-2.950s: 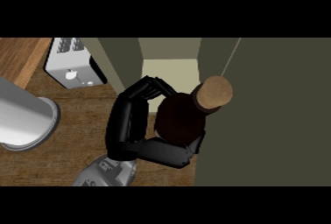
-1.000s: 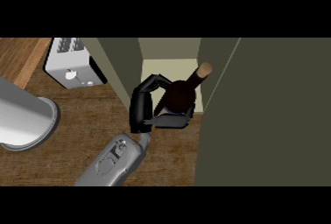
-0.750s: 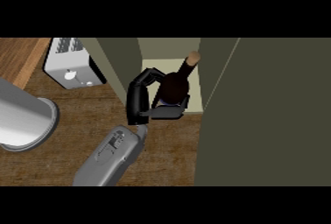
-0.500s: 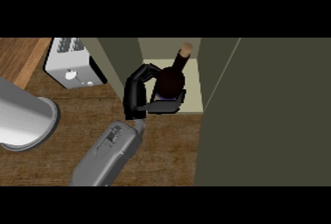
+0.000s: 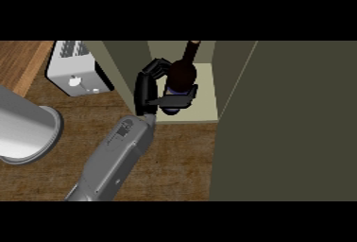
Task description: Pick up the wine, place it into the cabinet and close the cabinet
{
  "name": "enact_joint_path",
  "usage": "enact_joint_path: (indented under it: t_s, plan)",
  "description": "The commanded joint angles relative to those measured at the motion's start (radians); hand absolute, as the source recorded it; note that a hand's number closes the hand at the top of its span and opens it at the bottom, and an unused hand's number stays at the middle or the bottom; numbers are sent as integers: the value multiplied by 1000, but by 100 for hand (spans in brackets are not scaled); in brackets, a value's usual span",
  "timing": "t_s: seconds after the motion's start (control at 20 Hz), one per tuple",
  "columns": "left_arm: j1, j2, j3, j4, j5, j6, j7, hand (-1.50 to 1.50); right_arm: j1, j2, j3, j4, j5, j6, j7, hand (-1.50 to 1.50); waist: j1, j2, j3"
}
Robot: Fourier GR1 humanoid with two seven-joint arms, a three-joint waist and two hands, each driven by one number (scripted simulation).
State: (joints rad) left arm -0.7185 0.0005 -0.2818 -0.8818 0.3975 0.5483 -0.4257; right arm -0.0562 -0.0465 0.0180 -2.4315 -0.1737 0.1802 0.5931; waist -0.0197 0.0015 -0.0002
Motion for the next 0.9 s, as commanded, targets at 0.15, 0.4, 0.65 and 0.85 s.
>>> enact_joint_path:
  t_s: [0.15,0.4,0.65,0.85]
  plan:
    - [-121,22,73,166,3,-44,15,150,29,-7,-35,-131,-92,-15,59,-150,1,0,0]
    - [-227,24,99,311,15,-33,-67,150,42,-6,0,-127,-67,-6,64,-150,-8,2,0]
    - [-219,0,82,339,30,30,-179,150,28,5,22,-114,-62,1,47,-150,-10,2,0]
    - [-281,0,149,448,52,10,-259,150,47,-15,-36,-41,-101,50,-35,-150,-21,7,0]
